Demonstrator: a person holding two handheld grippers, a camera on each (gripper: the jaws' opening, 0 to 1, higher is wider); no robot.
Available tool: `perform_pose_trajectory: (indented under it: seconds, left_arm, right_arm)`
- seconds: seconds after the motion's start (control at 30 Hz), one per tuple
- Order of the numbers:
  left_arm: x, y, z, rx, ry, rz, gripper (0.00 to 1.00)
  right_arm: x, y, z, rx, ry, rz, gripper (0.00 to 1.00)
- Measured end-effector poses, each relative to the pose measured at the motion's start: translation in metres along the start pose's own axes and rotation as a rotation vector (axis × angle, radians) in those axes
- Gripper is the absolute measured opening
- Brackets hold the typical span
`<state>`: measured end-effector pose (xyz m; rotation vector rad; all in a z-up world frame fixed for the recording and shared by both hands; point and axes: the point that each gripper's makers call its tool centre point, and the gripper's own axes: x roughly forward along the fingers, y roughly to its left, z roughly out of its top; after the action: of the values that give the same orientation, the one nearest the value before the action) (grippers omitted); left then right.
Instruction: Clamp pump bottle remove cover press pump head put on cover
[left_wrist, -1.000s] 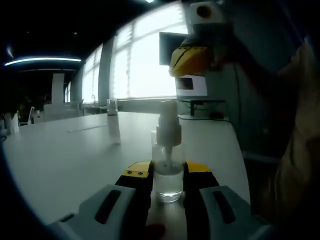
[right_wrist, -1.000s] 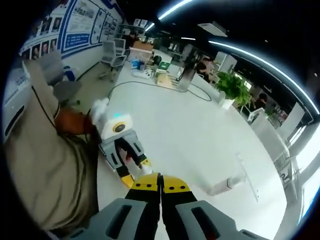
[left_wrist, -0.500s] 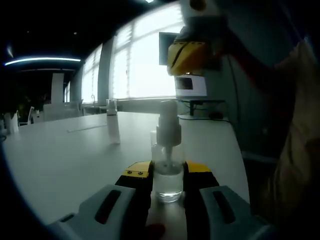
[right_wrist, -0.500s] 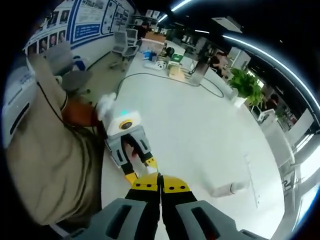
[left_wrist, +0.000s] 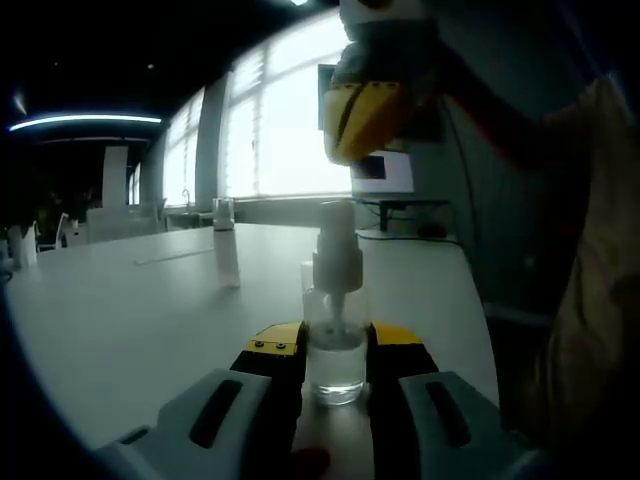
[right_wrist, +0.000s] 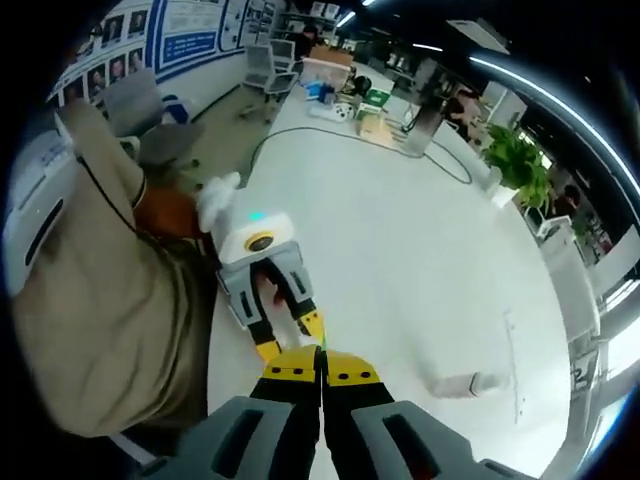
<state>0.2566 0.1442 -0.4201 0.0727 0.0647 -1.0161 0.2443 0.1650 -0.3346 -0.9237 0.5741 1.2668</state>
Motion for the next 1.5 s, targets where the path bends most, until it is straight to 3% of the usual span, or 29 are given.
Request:
perform_pose_trajectory:
  seconds: [0.93,1.5]
  left_arm:
    - [0.000,0.000,0.000,0.005,0.001,0.002,0.15]
    - [0.000,0.000,0.000,0.011,0.002,0.003,0.15]
  right_arm:
    - [0.016,0.006,-0.004,-0.058,0.151,0.109,0.00]
    - [0.019,0.009,-0.005,-0.103,0.170,0.128,0.00]
